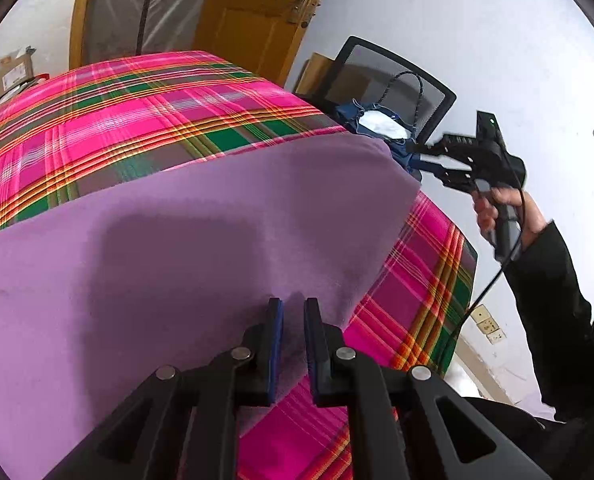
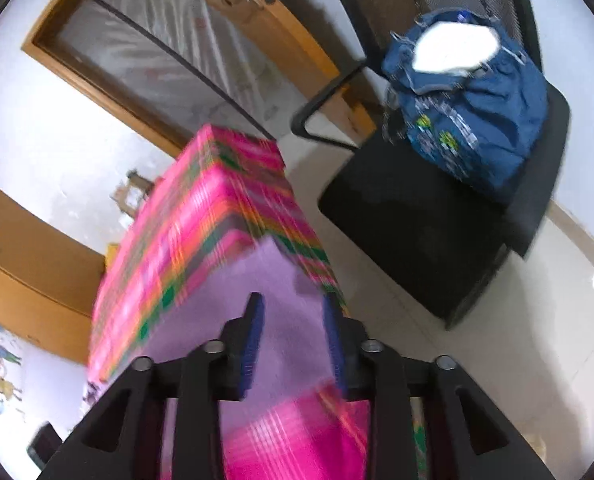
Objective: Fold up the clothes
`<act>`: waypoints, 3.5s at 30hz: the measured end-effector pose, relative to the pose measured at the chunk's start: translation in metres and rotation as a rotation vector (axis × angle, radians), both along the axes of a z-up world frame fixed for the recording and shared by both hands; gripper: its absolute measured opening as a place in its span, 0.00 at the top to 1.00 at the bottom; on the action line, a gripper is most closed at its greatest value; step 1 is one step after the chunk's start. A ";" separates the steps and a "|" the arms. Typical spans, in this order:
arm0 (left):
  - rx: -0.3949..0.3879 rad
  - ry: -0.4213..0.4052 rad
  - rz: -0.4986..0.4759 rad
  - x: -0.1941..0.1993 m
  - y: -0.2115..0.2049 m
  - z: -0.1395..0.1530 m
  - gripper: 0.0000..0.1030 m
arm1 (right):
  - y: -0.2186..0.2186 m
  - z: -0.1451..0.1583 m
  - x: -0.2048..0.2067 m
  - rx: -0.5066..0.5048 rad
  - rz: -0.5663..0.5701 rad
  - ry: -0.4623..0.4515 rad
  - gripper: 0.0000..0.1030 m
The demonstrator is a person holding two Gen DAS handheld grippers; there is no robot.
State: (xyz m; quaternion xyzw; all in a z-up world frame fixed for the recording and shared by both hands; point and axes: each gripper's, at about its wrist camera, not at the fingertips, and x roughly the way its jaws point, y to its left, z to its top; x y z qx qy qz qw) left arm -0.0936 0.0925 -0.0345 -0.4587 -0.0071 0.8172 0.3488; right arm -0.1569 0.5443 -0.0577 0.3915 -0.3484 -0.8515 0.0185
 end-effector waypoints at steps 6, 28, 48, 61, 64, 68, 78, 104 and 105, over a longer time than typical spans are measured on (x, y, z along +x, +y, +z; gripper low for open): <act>0.007 -0.004 0.004 0.001 -0.001 -0.001 0.90 | 0.004 -0.013 -0.050 -0.035 0.083 -0.039 0.58; 0.002 -0.007 0.002 -0.005 0.001 -0.002 0.90 | 0.045 -0.059 0.024 -0.293 -0.093 -0.097 0.62; 0.005 0.012 0.072 -0.004 -0.022 0.004 0.90 | 0.035 -0.060 0.018 -0.252 -0.057 -0.060 0.95; 0.014 0.007 0.075 -0.004 -0.024 0.001 0.90 | 0.015 -0.018 -0.038 -0.095 0.068 -0.020 0.55; 0.006 0.015 0.084 -0.004 -0.025 0.002 0.90 | 0.004 -0.022 -0.058 -0.108 0.131 -0.030 0.55; -0.026 0.031 0.086 -0.004 -0.022 0.002 0.90 | -0.007 -0.027 -0.068 -0.080 0.185 -0.049 0.91; -0.056 0.053 0.078 -0.007 -0.018 -0.003 0.90 | 0.001 -0.025 -0.063 -0.044 0.148 -0.026 0.96; -0.096 0.137 0.279 0.005 -0.072 0.009 0.90 | -0.188 0.033 0.028 0.237 0.510 0.201 0.69; -0.098 0.129 0.304 0.006 -0.082 0.007 0.90 | -0.202 0.034 0.032 0.276 0.540 0.208 0.69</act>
